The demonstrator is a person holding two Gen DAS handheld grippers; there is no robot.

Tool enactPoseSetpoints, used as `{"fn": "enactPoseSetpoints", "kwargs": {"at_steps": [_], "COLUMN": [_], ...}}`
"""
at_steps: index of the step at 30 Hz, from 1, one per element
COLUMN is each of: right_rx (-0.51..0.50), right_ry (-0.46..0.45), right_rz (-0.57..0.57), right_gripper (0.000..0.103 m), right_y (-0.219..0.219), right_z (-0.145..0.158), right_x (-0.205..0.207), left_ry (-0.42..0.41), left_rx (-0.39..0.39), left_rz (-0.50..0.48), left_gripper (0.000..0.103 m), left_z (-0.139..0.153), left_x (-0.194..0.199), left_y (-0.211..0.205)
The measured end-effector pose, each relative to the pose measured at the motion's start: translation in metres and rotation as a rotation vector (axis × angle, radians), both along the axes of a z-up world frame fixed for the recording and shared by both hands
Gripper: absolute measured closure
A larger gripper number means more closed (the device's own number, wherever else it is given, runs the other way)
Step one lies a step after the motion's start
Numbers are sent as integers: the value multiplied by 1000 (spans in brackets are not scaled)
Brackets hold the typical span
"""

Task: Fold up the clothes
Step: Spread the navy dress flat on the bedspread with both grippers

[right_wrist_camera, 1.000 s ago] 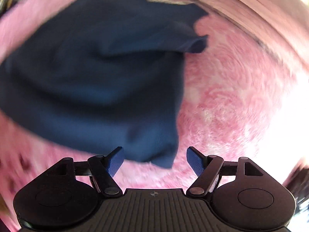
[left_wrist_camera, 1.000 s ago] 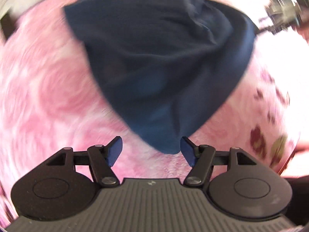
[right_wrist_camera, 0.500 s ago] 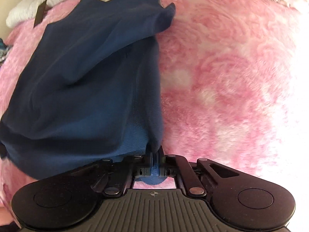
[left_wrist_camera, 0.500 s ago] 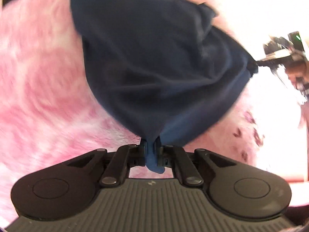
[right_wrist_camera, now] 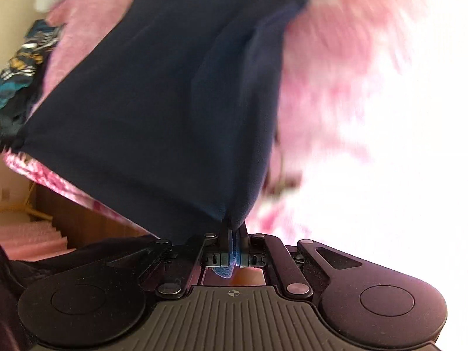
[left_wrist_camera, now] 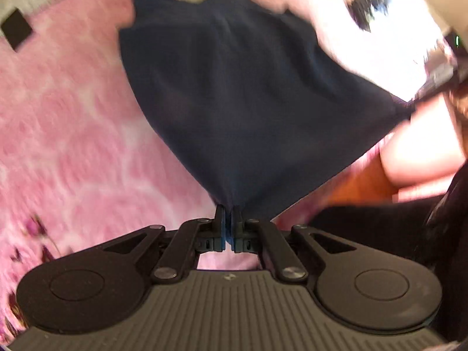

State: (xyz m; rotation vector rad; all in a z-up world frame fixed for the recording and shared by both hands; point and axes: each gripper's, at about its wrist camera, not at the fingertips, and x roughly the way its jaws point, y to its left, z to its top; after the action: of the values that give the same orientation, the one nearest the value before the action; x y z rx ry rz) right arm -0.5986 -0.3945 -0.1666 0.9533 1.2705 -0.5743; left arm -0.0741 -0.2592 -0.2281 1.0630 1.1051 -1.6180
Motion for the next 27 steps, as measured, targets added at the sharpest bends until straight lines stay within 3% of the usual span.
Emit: {"fn": "enactPoseSetpoints", "kwargs": {"at_steps": [2,6,7,8,9,10,15,20,23,27], "right_rx": [-13,-84,-107,-129,-151,-173,-236,-251,-246,-269], "right_ry": [32,153,162,150,128,101,12,-57,-52,-23], "right_rz": [-72,-101,-110,-118,-123,-127,-117,-121,-127,-137], "right_gripper": [103,100,86,59,45,39,39,39,39,39], "right_y": [20,44,47,48,47,46,34,29,34,37], "right_z": [-13,-25,-24,-22,-19,-16,-14,-24,-37,-44], "right_x": [-5,-1,1,4,7,11,29,25,16,-7], "left_ry": [-4,-46,-53,-59,-65,-70,-86,-17,49,107], "left_rx": [62,59,46,28,8,-12,-153,-264,-282,-213], "left_rz": [-32,-93,-98,-106,-116,-128,-240,-424,-528,-563], "left_gripper": [101,96,94,90,88,88,82,73,62,58], "left_z": [-22,-33,-32,-31,-31,-30,-19,-6,-5,-25], "left_x": [1,14,18,23,25,27,9,-54,-105,-171], "left_y": [15,29,28,24,16,8,-64,-165,-231,-314]}}
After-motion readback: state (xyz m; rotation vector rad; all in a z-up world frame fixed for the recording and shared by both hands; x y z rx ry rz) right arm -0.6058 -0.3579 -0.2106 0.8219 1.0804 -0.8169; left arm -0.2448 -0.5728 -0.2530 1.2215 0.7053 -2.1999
